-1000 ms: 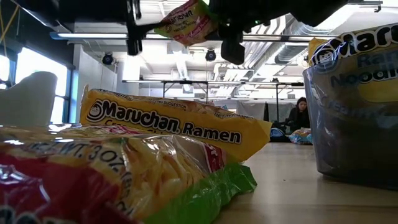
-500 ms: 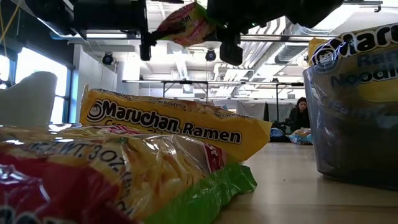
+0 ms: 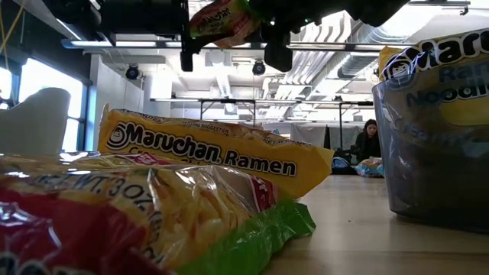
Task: Sort Maruchan noodles
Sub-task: Put the green noodle pack into the gray bin
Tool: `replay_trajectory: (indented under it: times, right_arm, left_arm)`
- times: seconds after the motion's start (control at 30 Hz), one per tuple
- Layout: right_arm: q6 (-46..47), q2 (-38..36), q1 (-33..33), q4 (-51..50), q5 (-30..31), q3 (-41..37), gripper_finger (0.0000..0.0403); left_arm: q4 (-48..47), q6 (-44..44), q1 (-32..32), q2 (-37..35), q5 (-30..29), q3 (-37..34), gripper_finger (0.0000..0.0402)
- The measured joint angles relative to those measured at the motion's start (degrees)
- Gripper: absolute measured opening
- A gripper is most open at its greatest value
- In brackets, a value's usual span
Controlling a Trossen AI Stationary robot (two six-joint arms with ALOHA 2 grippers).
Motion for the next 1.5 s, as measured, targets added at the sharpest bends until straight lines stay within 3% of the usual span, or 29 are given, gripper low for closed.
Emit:
replay_trajectory:
  times: [0.47,0.73,1.03,1.23,1.37,1.5]
  right_arm:
    - [3.9,0.0,0.0,0.2,0.7,0.0,0.0167]
    - [4.2,0.0,0.2,0.8,5.7,0.0,0.0193]
    - [4.9,-0.9,0.0,4.2,9.3,0.0,0.0135]
    - [16.4,-4.0,-0.3,-1.2,9.8,0.0,0.0067]
    - [34.0,-6.2,-0.6,-17.0,3.4,-0.1,0.0015]
    - [51.2,-7.6,-0.7,-30.0,-12.1,-0.1,0.0011]
  left_arm:
    - [-1.8,1.4,1.2,0.0,0.8,0.0,0.0107]
    - [-9.2,3.8,1.2,-3.7,0.7,0.0,0.0093]
    - [-35.0,8.0,1.1,-17.4,-0.2,0.0,0.0092]
    - [-48.1,2.7,-1.2,-25.6,-1.1,0.0,0.0092]
    - [-50.7,-3.8,-5.2,-29.1,-1.3,0.0,0.0091]
    - [-50.8,-8.2,-10.2,-30.5,-5.7,0.0,0.0086]
